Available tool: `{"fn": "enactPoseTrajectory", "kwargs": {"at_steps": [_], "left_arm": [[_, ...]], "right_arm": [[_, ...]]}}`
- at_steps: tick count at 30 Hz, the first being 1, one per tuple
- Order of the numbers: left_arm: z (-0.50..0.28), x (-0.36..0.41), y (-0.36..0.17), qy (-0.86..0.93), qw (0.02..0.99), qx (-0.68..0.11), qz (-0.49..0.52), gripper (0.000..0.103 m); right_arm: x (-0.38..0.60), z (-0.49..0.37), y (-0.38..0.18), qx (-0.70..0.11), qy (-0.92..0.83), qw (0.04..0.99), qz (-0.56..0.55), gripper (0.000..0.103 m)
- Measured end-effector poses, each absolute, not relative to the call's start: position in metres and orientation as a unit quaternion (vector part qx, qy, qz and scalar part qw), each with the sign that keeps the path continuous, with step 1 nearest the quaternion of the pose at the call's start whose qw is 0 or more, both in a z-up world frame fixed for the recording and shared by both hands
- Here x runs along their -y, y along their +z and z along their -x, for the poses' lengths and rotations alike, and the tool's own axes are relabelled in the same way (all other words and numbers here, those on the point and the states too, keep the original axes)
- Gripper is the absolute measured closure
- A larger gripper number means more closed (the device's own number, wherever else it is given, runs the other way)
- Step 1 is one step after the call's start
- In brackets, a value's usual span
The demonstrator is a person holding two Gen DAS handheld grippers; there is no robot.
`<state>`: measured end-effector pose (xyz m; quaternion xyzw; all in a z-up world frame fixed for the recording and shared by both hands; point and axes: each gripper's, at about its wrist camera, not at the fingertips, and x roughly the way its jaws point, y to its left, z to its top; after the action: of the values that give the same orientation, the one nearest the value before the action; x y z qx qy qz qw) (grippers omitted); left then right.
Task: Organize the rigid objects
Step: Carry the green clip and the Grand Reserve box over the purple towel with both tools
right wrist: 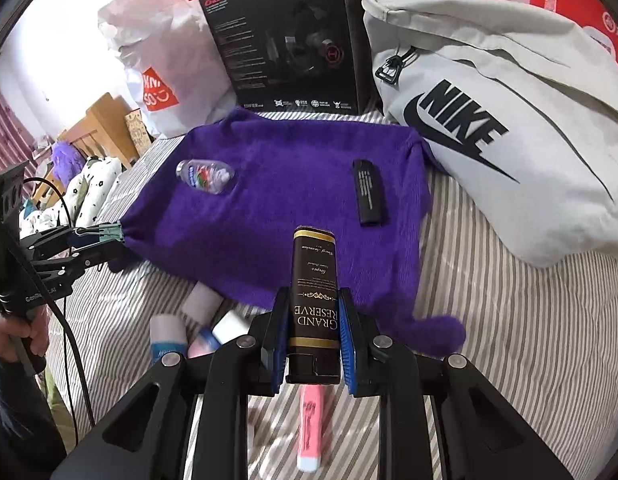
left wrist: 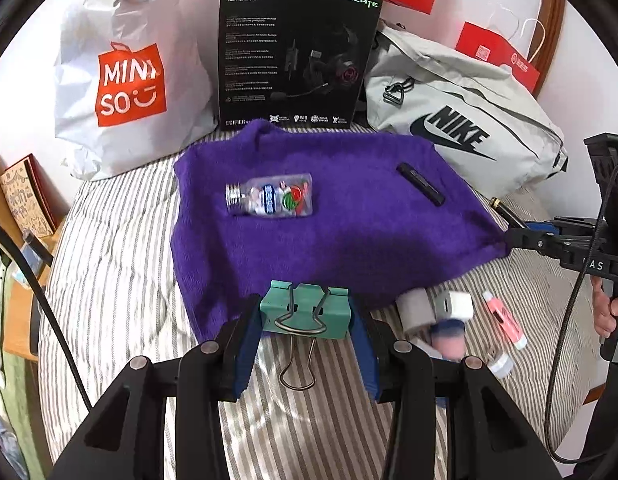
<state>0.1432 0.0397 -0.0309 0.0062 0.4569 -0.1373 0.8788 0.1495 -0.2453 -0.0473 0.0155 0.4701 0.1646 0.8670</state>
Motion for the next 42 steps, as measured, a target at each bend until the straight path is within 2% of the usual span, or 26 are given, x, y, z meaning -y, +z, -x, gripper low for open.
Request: {"fn": "enactPoseTrajectory", "kwargs": {"at_steps": [23, 42], "left_arm": [[-0.233, -0.041, -0.065, -0.134, 0.864, -0.485, 0.008, 0.062], [-0.241, -0.024, -0.083, -0.125, 0.86, -0.493, -0.045, 0.062]], "right_arm": [[0.227, -0.223, -0.096, -0.515, 0.162, 0.841, 0.03, 0.081], [0.213, -0.229, -0.104, -0.513, 0.162, 0.839, 0.082, 0.079]]}}
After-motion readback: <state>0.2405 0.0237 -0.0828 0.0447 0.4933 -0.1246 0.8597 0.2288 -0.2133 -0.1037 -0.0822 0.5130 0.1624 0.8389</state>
